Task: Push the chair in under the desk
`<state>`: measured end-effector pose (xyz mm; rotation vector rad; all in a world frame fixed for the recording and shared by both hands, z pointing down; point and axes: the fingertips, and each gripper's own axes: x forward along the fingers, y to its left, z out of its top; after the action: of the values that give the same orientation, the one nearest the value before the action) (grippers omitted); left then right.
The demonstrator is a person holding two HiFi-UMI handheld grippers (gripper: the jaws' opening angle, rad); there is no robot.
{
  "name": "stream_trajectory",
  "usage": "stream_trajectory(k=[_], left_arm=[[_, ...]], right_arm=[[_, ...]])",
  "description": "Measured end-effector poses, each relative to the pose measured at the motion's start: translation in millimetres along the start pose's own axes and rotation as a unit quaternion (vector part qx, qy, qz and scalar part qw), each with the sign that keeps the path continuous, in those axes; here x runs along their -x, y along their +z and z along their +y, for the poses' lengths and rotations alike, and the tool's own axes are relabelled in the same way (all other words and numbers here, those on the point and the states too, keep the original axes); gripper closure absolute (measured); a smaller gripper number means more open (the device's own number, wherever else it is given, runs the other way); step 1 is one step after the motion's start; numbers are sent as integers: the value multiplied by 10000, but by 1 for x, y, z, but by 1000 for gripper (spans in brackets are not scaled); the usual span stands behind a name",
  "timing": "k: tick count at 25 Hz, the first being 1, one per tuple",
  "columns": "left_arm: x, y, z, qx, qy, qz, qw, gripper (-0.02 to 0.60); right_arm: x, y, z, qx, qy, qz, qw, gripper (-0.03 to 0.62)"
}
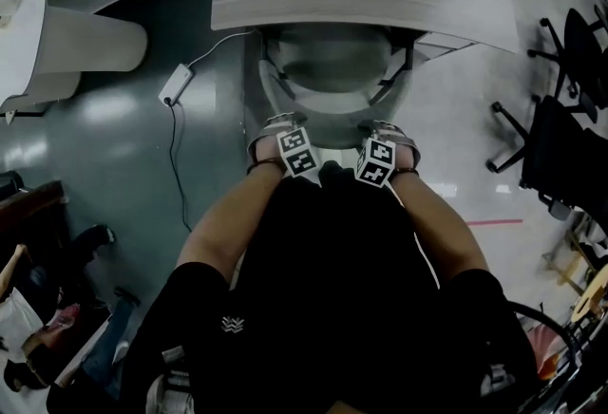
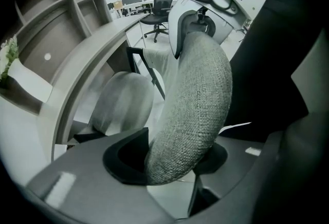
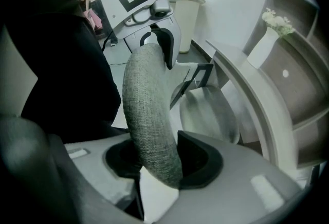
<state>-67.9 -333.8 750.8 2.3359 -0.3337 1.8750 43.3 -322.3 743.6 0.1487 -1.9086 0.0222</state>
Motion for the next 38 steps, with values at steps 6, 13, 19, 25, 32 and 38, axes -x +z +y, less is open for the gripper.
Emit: stream_trajectory(k=[6,13,19,25,32,38], left_arm=[[-2,5,32,30,58,7,10000,368],[-8,20,55,127,119,-43,9998,368],[-7,28,80,205,179,-72,9996,367],[-7,28,92,64,-22,-115,9999,365],[-12,26,87,-81,-184,-147,9997,365],[-15,25,86,-83,-128,-182,9997,364]], right_arm=[[-4,5,-31,62,-85,-42,9999,436],[-6,-2,-62,99,-71,71,9999,434],[-5,0,-89,89,-168,102,9998,430],[-7,4,-102,122,-106,124,9998,427],[-13,2,-98,32,19,257,9997,424],[-15,1,-96,-80,-84,263,9996,421]])
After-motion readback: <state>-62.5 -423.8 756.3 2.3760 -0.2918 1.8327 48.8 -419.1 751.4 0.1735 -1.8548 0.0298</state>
